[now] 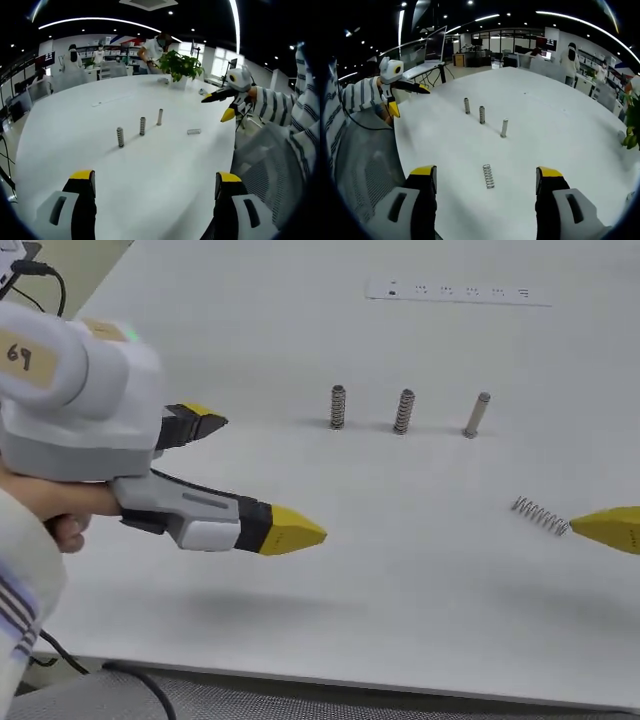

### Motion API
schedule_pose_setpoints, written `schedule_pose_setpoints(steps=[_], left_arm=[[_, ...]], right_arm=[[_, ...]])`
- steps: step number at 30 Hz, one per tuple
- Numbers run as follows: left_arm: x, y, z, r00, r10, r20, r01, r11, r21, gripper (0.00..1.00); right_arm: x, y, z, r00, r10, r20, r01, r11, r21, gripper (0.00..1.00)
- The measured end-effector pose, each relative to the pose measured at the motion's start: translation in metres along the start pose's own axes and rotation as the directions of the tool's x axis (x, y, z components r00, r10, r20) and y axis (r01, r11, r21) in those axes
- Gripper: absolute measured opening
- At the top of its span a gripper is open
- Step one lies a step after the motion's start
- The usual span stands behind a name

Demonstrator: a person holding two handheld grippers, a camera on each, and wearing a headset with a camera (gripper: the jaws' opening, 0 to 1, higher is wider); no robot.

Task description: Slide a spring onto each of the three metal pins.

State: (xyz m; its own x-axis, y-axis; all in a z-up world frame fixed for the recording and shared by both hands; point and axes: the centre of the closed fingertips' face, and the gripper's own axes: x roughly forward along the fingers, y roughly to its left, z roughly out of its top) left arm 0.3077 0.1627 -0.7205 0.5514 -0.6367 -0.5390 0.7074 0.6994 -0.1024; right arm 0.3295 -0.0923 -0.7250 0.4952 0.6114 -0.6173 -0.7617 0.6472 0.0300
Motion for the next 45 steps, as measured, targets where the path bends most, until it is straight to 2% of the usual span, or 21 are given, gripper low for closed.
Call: schedule_pose_setpoints(steps=[5, 11, 14, 17, 19, 21, 27, 30, 34, 39, 45], left_arm=[[0.002, -0.004, -0.002, 0.9998, -0.017, -0.013, 0.017, 1.0, -0.005, 0.98], [0.005, -0.005, -0.006, 0.9992, -0.029, -0.026, 0.029, 0.999, -0.015, 0.98], [0.007, -0.004, -0.008, 0.9991, -0.028, -0.033, 0.027, 0.999, -0.017, 0.98], [0.008, -0.002, -0.009, 0.9989, -0.027, -0.039, 0.026, 0.999, -0.019, 0.98], [0.01, 0.001, -0.01, 0.999, -0.026, -0.038, 0.025, 0.999, -0.029, 0.98], [0.011, 0.002, -0.011, 0.9988, -0.026, -0.041, 0.024, 0.999, -0.028, 0.98], [0.015, 0.005, -0.012, 0.9982, -0.032, -0.05, 0.031, 0.999, -0.03, 0.98], [0.02, 0.006, -0.011, 0.9975, -0.048, -0.053, 0.046, 0.998, -0.035, 0.97], [0.029, 0.009, -0.006, 0.9968, -0.06, -0.053, 0.059, 0.998, -0.024, 0.97], [0.04, 0.004, 0.0, 0.9936, -0.093, -0.064, 0.094, 0.996, 0.004, 0.96], [0.056, -0.006, 0.001, 0.9837, -0.151, -0.097, 0.155, 0.987, 0.039, 0.96]], right_arm=[[0.003, 0.003, -0.002, 0.9986, 0.015, 0.051, -0.017, 0.998, 0.053, 0.89], [0.006, 0.003, -0.007, 0.9979, 0.006, 0.065, -0.011, 0.997, 0.08, 0.98], [0.008, 0.005, -0.009, 0.9967, 0.017, 0.08, -0.027, 0.991, 0.127, 1.0], [0.009, 0.004, -0.01, 0.9966, 0.004, 0.082, -0.015, 0.991, 0.131, 1.0], [0.01, 0.001, -0.007, 0.994, -0.026, 0.107, 0.01, 0.988, 0.151, 1.0], [0.01, 0.002, -0.005, 0.9919, -0.027, 0.124, 0.006, 0.986, 0.167, 1.0], [0.01, 0.006, -0.007, 0.9934, -0.018, 0.114, 0.0, 0.988, 0.155, 1.0], [0.01, 0.01, -0.005, 0.992, 0.0, 0.126, -0.024, 0.983, 0.182, 1.0], [0.009, 0.012, -0.007, 0.9916, 0.001, 0.129, -0.025, 0.982, 0.185, 1.0], [0.007, 0.014, -0.01, 0.9927, 0.003, 0.121, -0.026, 0.982, 0.187, 1.0], [0.005, 0.015, -0.01, 0.9928, -0.008, 0.119, -0.015, 0.982, 0.189, 1.0]])
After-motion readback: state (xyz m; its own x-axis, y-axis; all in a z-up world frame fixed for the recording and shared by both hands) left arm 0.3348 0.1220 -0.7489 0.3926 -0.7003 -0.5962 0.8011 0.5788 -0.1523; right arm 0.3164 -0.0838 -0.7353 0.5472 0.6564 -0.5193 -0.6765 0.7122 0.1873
